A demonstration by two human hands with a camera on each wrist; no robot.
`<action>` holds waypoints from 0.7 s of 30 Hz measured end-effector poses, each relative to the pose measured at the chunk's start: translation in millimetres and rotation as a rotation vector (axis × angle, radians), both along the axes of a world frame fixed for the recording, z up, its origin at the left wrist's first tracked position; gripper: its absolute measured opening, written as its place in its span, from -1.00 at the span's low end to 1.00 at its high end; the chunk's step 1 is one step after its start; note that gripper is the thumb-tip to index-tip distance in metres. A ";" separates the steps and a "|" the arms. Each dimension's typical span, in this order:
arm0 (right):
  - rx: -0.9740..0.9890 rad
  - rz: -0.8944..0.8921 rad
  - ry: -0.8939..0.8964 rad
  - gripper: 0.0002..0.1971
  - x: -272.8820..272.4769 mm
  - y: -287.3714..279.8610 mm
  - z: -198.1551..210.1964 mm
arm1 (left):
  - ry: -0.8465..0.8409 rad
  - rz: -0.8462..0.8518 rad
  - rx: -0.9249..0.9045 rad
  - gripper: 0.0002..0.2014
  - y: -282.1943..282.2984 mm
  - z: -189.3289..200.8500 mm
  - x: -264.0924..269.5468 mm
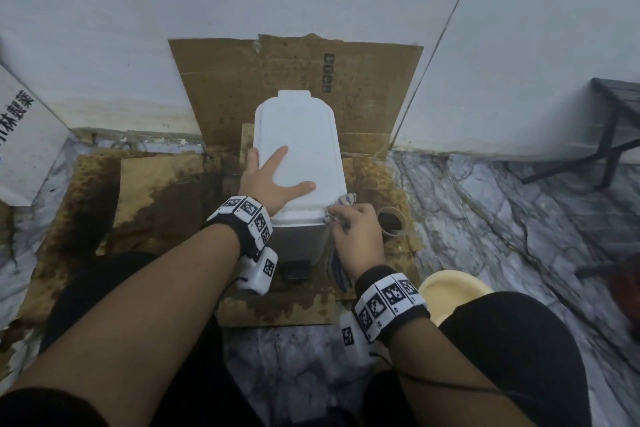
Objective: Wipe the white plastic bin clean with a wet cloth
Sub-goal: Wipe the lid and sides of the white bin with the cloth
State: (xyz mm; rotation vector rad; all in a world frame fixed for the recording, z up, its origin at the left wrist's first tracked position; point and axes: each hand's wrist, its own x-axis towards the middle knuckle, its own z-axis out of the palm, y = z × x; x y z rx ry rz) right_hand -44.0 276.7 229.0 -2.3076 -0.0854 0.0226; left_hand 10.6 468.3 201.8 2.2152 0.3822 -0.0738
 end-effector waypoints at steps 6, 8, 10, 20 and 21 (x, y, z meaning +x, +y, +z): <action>-0.013 -0.033 -0.011 -0.72 -8.2 9.6 -4.7 | 0.011 0.010 0.025 -0.05 -13.8 3.7 5.9; -0.015 -0.038 0.005 -0.72 -10.4 16.6 -4.4 | 0.019 0.000 0.026 -0.06 -11.6 3.2 6.4; -0.039 -0.022 0.003 -0.74 -12.4 23.5 -4.5 | 0.021 -0.010 -0.005 -0.07 -8.8 2.8 7.5; -0.215 0.102 -0.015 -0.74 -19.1 53.2 -1.0 | 0.050 -0.039 -0.184 -0.10 1.1 5.7 12.8; -0.206 0.102 -0.010 -0.76 -19.3 55.4 -1.6 | 0.053 -0.042 -0.198 -0.13 1.4 7.3 12.7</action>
